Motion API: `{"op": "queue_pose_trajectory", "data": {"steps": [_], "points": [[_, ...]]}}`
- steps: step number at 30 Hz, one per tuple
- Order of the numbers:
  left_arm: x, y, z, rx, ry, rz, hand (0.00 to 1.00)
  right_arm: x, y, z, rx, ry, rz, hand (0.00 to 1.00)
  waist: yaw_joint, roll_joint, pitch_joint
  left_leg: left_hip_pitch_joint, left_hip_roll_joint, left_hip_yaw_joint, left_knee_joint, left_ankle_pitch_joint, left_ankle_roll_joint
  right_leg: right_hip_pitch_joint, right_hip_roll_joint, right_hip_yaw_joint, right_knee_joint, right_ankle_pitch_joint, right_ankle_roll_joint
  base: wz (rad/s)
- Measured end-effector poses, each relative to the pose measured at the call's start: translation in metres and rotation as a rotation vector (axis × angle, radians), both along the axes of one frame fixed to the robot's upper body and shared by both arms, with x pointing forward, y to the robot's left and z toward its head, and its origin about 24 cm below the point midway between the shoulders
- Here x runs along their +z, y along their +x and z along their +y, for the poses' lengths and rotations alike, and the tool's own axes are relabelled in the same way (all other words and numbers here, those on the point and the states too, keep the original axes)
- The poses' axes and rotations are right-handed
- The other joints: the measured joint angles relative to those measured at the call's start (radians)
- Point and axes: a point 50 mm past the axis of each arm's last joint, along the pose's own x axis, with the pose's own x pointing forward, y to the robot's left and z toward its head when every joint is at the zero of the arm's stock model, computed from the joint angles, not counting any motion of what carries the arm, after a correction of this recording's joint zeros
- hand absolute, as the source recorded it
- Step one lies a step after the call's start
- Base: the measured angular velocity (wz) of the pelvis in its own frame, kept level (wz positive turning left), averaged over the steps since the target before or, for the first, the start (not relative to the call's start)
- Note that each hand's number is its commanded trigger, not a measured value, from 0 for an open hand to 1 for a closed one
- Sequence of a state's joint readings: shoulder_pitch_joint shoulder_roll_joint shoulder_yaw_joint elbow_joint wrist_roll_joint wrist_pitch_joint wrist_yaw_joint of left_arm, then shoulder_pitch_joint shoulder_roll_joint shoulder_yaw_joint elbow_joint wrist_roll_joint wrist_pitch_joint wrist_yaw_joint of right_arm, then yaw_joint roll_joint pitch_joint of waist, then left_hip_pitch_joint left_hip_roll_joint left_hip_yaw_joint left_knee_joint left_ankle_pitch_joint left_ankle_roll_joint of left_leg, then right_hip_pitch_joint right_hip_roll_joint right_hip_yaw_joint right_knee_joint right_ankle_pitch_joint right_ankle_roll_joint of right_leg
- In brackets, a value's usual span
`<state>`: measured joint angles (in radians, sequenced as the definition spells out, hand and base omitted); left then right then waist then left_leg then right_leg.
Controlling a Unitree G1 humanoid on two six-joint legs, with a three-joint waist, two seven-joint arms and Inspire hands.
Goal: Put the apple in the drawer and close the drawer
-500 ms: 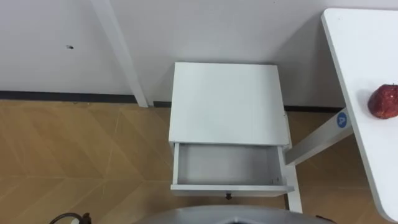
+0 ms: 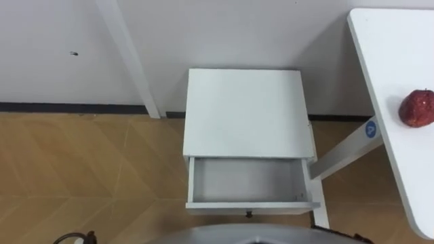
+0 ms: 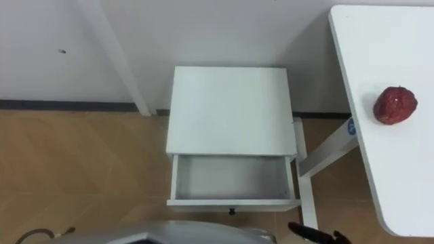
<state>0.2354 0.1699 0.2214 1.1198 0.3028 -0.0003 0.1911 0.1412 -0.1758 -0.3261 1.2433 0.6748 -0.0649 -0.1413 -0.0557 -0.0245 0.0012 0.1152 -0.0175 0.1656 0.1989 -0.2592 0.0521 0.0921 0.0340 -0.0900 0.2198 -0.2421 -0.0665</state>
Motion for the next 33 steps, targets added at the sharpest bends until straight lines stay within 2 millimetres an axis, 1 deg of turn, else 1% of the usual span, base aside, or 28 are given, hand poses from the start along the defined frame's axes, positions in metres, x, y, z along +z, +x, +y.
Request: {"op": "queue_pose_trajectory", "data": {"steps": [1,2,4,5,7,9,10,11,13,15,16,17,19,21,23,25,26,28,29,31,32,33], "points": [[0.001,0.000,0.001,0.024,0.007,-0.013,0.00,0.002,-0.001,-0.004,-0.128,-0.004,-0.055,0.00,-0.013,0.001,0.0002,-0.001,0.000,0.000,0.000,0.000,0.000,-0.002,0.000,0.001,0.001,0.001,0.000,0.00],[0.001,-0.003,0.002,0.031,0.012,-0.011,0.00,0.003,0.000,-0.007,-0.202,-0.003,-0.089,0.00,-0.020,0.001,0.0001,-0.001,0.000,0.000,0.000,0.000,0.000,-0.002,0.000,0.001,0.001,0.001,0.000,-0.04],[0.001,-0.005,0.003,0.045,0.023,-0.023,0.00,0.008,0.000,-0.015,-0.460,-0.001,-0.213,0.00,-0.026,0.002,-0.0003,0.001,0.003,0.015,0.000,0.000,0.000,-0.007,0.002,0.010,0.001,0.001,0.000,-0.14],[0.002,-0.005,0.003,0.044,0.024,-0.025,0.00,0.008,-0.001,-0.016,-0.510,-0.002,-0.232,0.00,-0.027,0.001,-0.0003,0.001,0.003,0.018,0.000,0.000,0.000,-0.008,0.002,0.012,0.001,0.001,-0.001,-0.15],[0.002,-0.005,0.003,0.047,0.032,-0.035,0.00,0.009,-0.007,-0.019,-0.679,-0.008,-0.274,0.00,-0.042,-0.003,-0.0018,0.002,0.004,0.025,0.000,0.000,0.000,-0.010,0.004,0.020,0.002,0.001,-0.001,-0.08],[0.002,-0.006,0.004,0.052,0.035,-0.034,0.00,0.009,-0.011,-0.019,-0.759,-0.009,-0.284,0.00,-0.048,-0.004,-0.0019,0.002,0.004,0.031,0.000,0.000,0.000,-0.014,0.005,0.030,0.003,0.001,-0.001,-0.15],[0.002,-0.004,0.004,0.053,0.036,-0.041,0.00,0.009,-0.010,-0.019,-0.809,-0.003,-0.288,0.00,-0.048,-0.011,-0.0051,-0.001,0.005,0.043,-0.002,0.000,0.000,-0.024,0.005,0.037,0.009,0.001,-0.001,-0.20],[0.002,-0.004,0.004,0.054,0.036,-0.040,0.00,0.009,-0.009,-0.019,-0.840,0.002,-0.295,0.00,-0.050,-0.009,-0.0034,-0.003,0.005,0.046,-0.002,0.000,0.000,-0.028,0.006,0.040,0.012,0.001,-0.001,-0.21],[0.003,-0.005,0.005,0.055,0.038,-0.037,0.00,0.011,-0.007,-0.021,-0.936,0.010,-0.309,0.00,-0.052,-0.012,-0.0043,-0.006,0.004,0.051,-0.002,0.000,0.000,-0.036,0.005,0.050,0.022,0.000,0.000,-0.13],[0.004,-0.002,0.007,0.052,0.044,-0.045,0.00,0.013,-0.006,-0.024,-1.002,0.016,-0.324,0.00,-0.058,-0.019,-0.0053,-0.017,0.004,0.050,-0.001,0.000,0.000,-0.040,0.005,0.046,0.025,0.001,0.001,0.02],[0.004,-0.001,0.009,0.052,0.047,-0.050,0.00,0.015,-0.002,-0.027,-1.034,0.015,-0.340,0.00,-0.060,-0.025,-0.0024,-0.018,0.004,0.051,0.001,0.000,0.000,-0.043,0.005,0.047,0.028,0.002,0.002,0.04],[0.004,-0.001,0.009,0.053,0.046,-0.051,0.00,0.016,0.000,-0.029,-1.050,0.013,-0.348,0.00,-0.062,-0.027,-0.0022,-0.019,0.004,0.052,0.001,0.000,0.000,-0.044,0.005,0.047,0.027,0.002,0.002,0.00],[0.005,-0.004,0.010,0.054,0.048,-0.047,0.00,0.024,0.007,-0.038,-1.092,-0.001,-0.386,0.00,-0.079,-0.034,-0.0002,-0.020,0.004,0.053,0.001,0.000,0.000,-0.044,0.005,0.046,0.018,0.002,0.002,0.00],[0.008,-0.002,0.012,0.049,0.058,-0.066,0.00,0.031,0.011,-0.048,-1.143,-0.023,-0.413,0.00,-0.086,-0.039,-0.0017,-0.021,0.004,0.053,0.001,0.000,0.000,-0.048,0.005,0.047,0.018,0.002,0.002,0.00],[0.011,0.003,0.015,0.039,0.071,-0.095,0.00,0.042,0.016,-0.058,-1.172,-0.056,-0.444,0.00,-0.086,-0.042,-0.0050,-0.032,0.004,0.053,0.001,0.000,0.000,-0.061,0.005,0.048,0.021,0.003,0.003,-0.02],[0.013,0.005,0.019,0.035,0.082,-0.105,0.00,0.058,0.022,-0.074,-1.162,-0.113,-0.457,0.00,-0.090,-0.042,-0.0060,-0.035,0.005,0.061,-0.001,0.000,0.000,-0.067,0.007,0.056,0.027,0.005,0.004,-0.09],[0.014,0.006,0.020,0.033,0.085,-0.109,0.00,0.062,0.023,-0.077,-1.162,-0.126,-0.462,0.00,-0.092,-0.042,-0.0058,-0.035,0.005,0.063,-0.001,0.000,0.000,-0.067,0.007,0.058,0.027,0.005,0.004,-0.10],[0.016,0.006,0.023,0.024,0.098,-0.114,0.00,0.077,0.033,-0.089,-1.138,-0.188,-0.473,0.00,-0.110,-0.047,-0.0049,-0.036,0.005,0.066,-0.003,0.000,0.000,-0.067,0.008,0.059,0.025,0.005,0.004,-0.02],[0.016,0.007,0.024,0.020,0.100,-0.116,0.00,0.082,0.034,-0.092,-1.133,-0.210,-0.476,0.00,-0.115,-0.045,-0.0056,-0.038,0.005,0.066,-0.003,0.000,0.000,-0.066,0.008,0.059,0.024,0.006,0.004,0.00],[0.017,0.007,0.024,0.015,0.101,-0.123,0.00,0.105,0.040,-0.106,-1.103,-0.318,-0.496,0.00,-0.126,-0.041,-0.0045,-0.041,0.006,0.066,-0.006,0.000,0.000,-0.062,0.009,0.059,0.018,0.009,0.004,0.00],[0.017,0.007,0.024,0.014,0.102,-0.125,0.00,0.111,0.043,-0.109,-1.096,-0.343,-0.505,0.00,-0.130,-0.040,-0.0050,-0.044,0.006,0.066,-0.006,0.000,0.000,-0.066,0.009,0.060,0.019,0.009,0.005,-0.05],[0.017,0.009,0.024,0.014,0.102,-0.130,0.00,0.125,0.047,-0.116,-1.095,-0.389,-0.536,0.00,-0.130,-0.034,-0.0059,-0.056,0.007,0.066,-0.003,0.000,0.001,-0.077,0.010,0.061,0.018,0.013,0.005,-0.04]]}}
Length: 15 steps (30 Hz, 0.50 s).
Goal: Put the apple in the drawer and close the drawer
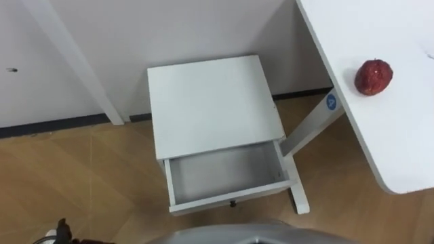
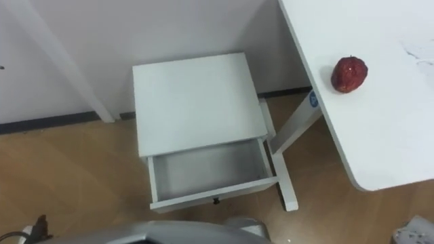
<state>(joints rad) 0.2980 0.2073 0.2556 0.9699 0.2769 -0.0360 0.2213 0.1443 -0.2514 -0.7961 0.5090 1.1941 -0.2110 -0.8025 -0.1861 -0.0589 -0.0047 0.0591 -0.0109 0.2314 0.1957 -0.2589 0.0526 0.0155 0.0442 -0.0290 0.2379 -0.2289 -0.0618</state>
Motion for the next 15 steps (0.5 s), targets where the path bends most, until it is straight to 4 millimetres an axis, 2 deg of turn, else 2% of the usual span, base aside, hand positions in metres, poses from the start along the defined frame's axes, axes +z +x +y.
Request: {"op": "queue_pose_trajectory", "data": {"steps": [1,4,5,7,9,12,15], "points": [[0.000,0.001,0.000,0.000,0.000,-0.003,0.00,0.007,0.002,-0.003,-0.003,-0.029,0.003,0.00,0.001,0.001,0.0006,-0.003,0.000,-0.001,0.001,0.000,0.001,-0.003,0.000,0.001,0.000,0.001,0.000,-0.06],[-0.001,0.001,-0.001,-0.010,-0.022,-0.002,0.00,0.048,0.015,-0.009,0.022,-0.248,0.087,0.00,0.003,0.003,-0.0009,-0.010,0.000,-0.005,0.001,0.002,0.003,-0.012,0.001,-0.001,0.000,0.003,-0.001,0.01],[-0.001,0.002,-0.002,-0.012,-0.023,-0.005,0.00,0.054,0.017,-0.009,0.025,-0.283,0.103,0.00,0.005,0.003,-0.0008,-0.009,0.000,-0.004,0.001,0.002,0.003,-0.012,0.001,-0.001,0.000,0.003,-0.001,0.00],[-0.002,0.002,-0.003,-0.020,-0.032,-0.006,0.00,0.071,0.028,-0.005,0.071,-0.423,0.204,0.00,0.029,0.008,-0.0003,-0.007,0.003,0.004,0.001,0.002,0.003,-0.016,0.006,0.013,0.000,0.009,-0.001,-0.14],[-0.005,0.001,-0.007,-0.030,-0.047,0.019,0.00,0.082,0.038,0.002,0.120,-0.524,0.271,0.00,0.045,0.007,0.0041,-0.004,0.004,0.005,0.001,0.002,0.003,-0.014,0.008,0.020,-0.001,0.012,-0.001,-0.12],[-0.008,0.004,-0.012,-0.058,-0.062,0.035,0.00,0.093,0.053,0.013,0.213,-0.673,0.364,0.00,0.062,0.010,0.0035,-0.004,0.006,0.003,0.001,0.003,0.004,-0.013,0.008,0.015,-0.015,0.020,-0.001,0.02],[-0.010,0.005,-0.016,-0.083,-0.084,0.042,0.00,0.092,0.069,0.027,0.362,-0.777,0.430,0.00,0.080,0.006,0.0050,-0.004,0.007,0.004,0.002,0.005,0.004,-0.012,0.009,0.010,-0.020,0.026,-0.002,0.00]]}}
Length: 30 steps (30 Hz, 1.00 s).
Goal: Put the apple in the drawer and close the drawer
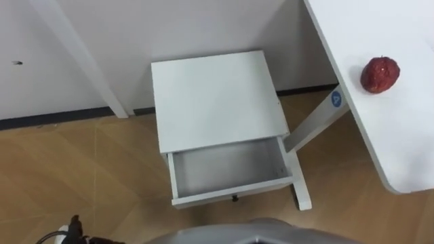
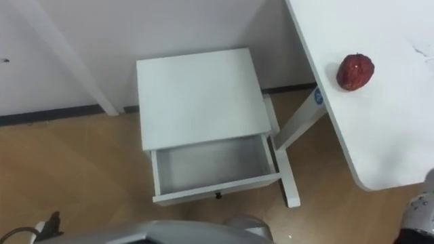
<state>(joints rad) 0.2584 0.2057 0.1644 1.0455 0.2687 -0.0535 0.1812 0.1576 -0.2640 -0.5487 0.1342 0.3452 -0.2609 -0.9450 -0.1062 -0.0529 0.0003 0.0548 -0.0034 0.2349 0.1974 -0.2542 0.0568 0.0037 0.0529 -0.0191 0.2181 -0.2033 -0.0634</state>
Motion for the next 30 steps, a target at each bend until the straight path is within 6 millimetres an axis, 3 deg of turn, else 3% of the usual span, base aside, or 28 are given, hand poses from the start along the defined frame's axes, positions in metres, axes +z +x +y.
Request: {"op": "queue_pose_trajectory", "data": {"steps": [6,12,25,30], "points": [[-0.003,-0.007,-0.005,-0.029,-0.027,0.044,0.00,-0.009,0.023,0.020,0.249,-0.045,0.115,0.00,0.027,0.002,0.0008,0.010,0.002,-0.003,-0.001,0.000,0.000,0.018,-0.001,-0.011,-0.015,0.004,-0.001,0.02],[-0.002,-0.006,-0.004,-0.032,-0.024,0.036,0.00,-0.018,0.039,0.034,0.472,-0.030,0.179,0.00,0.032,0.006,0.0033,0.009,0.003,-0.006,-0.001,0.000,-0.001,0.019,0.000,-0.016,-0.019,0.005,-0.002,0.02],[-0.001,0.000,-0.004,-0.040,-0.021,0.014,0.00,-0.032,0.048,0.043,0.684,-0.009,0.272,0.00,0.033,-0.005,0.0042,0.014,0.003,-0.014,-0.003,0.001,-0.001,0.033,0.001,-0.016,-0.034,0.010,-0.003,0.00],[0.000,0.003,-0.002,-0.072,-0.007,0.010,0.00,-0.047,0.049,0.043,0.778,0.005,0.384,0.00,0.050,-0.016,0.0041,0.015,0.003,-0.018,-0.002,0.001,-0.001,0.037,0.000,-0.024,-0.033,0.010,-0.003,0.02]]}}
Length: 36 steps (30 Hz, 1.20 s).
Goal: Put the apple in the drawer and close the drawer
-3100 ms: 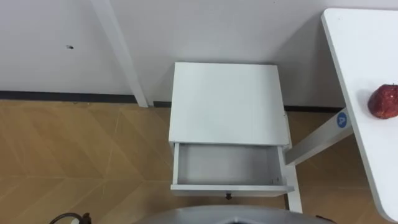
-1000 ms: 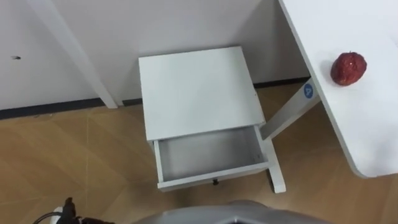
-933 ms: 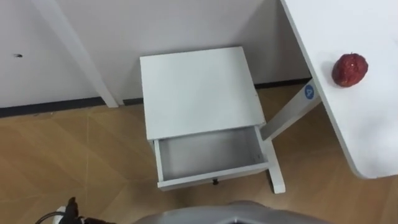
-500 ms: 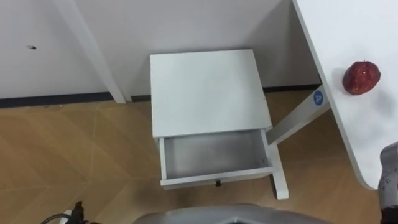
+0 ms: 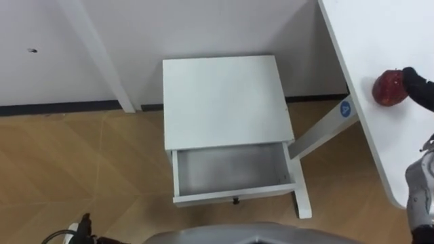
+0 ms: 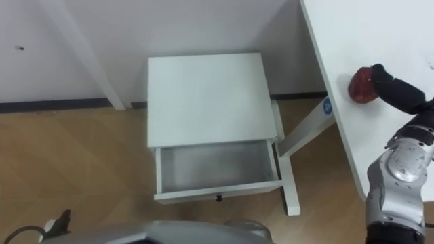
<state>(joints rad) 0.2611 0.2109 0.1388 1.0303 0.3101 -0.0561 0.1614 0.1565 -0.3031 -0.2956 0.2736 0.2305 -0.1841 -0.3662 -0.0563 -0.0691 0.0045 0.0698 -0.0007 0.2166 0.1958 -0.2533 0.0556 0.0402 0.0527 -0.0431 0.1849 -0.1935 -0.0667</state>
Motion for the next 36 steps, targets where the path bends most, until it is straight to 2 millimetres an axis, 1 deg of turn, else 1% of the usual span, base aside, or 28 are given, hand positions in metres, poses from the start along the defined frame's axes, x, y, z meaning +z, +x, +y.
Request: {"op": "queue_pose_trajectory", "data": {"steps": [1,3,5,7,9,12,15,18,21,24,28,31,36], "points": [[0.000,0.001,0.000,-0.001,-0.002,-0.002,0.00,-0.003,-0.001,-0.002,0.010,0.003,0.022,0.00,0.007,-0.002,0.0007,0.002,0.000,-0.001,0.000,0.000,0.000,0.004,-0.001,-0.001,0.000,0.000,0.000,0.00],[0.000,0.001,0.001,-0.004,-0.013,0.003,0.00,-0.007,-0.002,-0.004,0.023,0.009,0.054,0.00,0.011,-0.004,0.0026,0.009,-0.001,-0.007,0.000,0.000,0.000,0.013,-0.002,-0.009,-0.002,0.000,0.000,0.08],[0.000,0.001,0.000,-0.006,-0.021,0.007,0.00,-0.007,-0.001,-0.004,0.042,0.009,0.067,0.00,0.015,-0.004,0.0028,0.010,0.000,-0.008,0.000,0.000,0.000,0.013,-0.002,-0.011,-0.001,0.000,0.000,0.03],[0.000,0.001,0.001,-0.013,-0.026,0.013,0.00,-0.006,-0.001,-0.005,0.054,-0.001,0.073,0.00,0.027,-0.004,0.0035,0.005,0.000,-0.013,0.005,0.000,0.000,0.013,-0.002,-0.016,-0.001,0.000,0.000,0.05],[0.001,0.001,0.002,-0.016,-0.025,0.014,0.00,-0.006,0.001,-0.005,0.070,-0.002,0.074,0.00,0.027,-0.004,0.0035,0.004,0.000,-0.014,0.007,0.000,0.000,0.013,-0.002,-0.017,-0.001,0.000,0.000,0.03],[0.001,0.001,0.003,-0.018,-0.031,0.018,0.00,-0.002,0.010,-0.007,0.093,-0.009,0.076,0.00,0.033,-0.005,0.0037,0.004,0.000,-0.016,0.008,0.001,-0.001,0.015,-0.002,-0.019,0.001,0.000,0.000,0.01],[0.001,0.000,0.003,-0.019,-0.032,0.019,0.00,0.002,0.019,-0.003,0.139,-0.022,0.069,0.00,0.032,-0.011,0.0049,0.005,0.000,-0.024,0.010,0.001,-0.002,0.019,-0.003,-0.028,0.001,0.001,-0.001,0.07],[0.002,0.000,0.004,-0.020,-0.032,0.018,0.00,0.005,0.021,-0.004,0.170,-0.029,0.072,0.00,0.035,-0.016,0.0048,0.005,0.000,-0.028,0.010,0.002,-0.003,0.020,-0.003,-0.036,0.000,0.001,-0.001,0.06],[0.002,-0.006,0.005,-0.018,-0.030,0.028,0.00,0.008,0.025,-0.004,0.193,-0.034,0.066,0.00,0.032,-0.015,0.0051,0.006,0.000,-0.030,0.010,0.002,-0.003,0.028,-0.004,-0.042,-0.001,0.001,-0.001,0.01],[0.002,-0.006,0.005,-0.018,-0.028,0.030,0.00,0.008,0.026,-0.003,0.212,-0.043,0.072,0.00,0.033,-0.012,0.0054,0.005,0.000,-0.032,0.010,0.002,-0.003,0.029,-0.004,-0.045,-0.002,0.001,-0.001,0.02],[0.002,-0.008,0.006,-0.018,-0.025,0.032,0.00,0.005,0.029,-0.003,0.233,-0.042,0.094,0.00,0.033,-0.007,0.0018,0.006,0.000,-0.034,0.010,0.002,-0.003,0.029,-0.004,-0.047,-0.002,0.001,-0.001,0.01],[0.003,-0.009,0.006,-0.017,-0.022,0.033,0.00,-0.001,0.026,-0.005,0.229,-0.025,0.127,0.00,0.033,0.000,-0.0024,0.008,-0.001,-0.041,0.010,0.002,-0.003,0.029,-0.006,-0.060,-0.002,0.001,-0.001,0.06],[0.003,-0.012,0.008,-0.013,-0.016,0.046,0.00,-0.008,0.024,-0.009,0.224,-0.009,0.163,0.00,0.029,-0.001,-0.0030,0.009,-0.003,-0.053,0.009,0.006,-0.004,0.032,-0.008,-0.071,-0.002,0.001,-0.001,0.06]]}}
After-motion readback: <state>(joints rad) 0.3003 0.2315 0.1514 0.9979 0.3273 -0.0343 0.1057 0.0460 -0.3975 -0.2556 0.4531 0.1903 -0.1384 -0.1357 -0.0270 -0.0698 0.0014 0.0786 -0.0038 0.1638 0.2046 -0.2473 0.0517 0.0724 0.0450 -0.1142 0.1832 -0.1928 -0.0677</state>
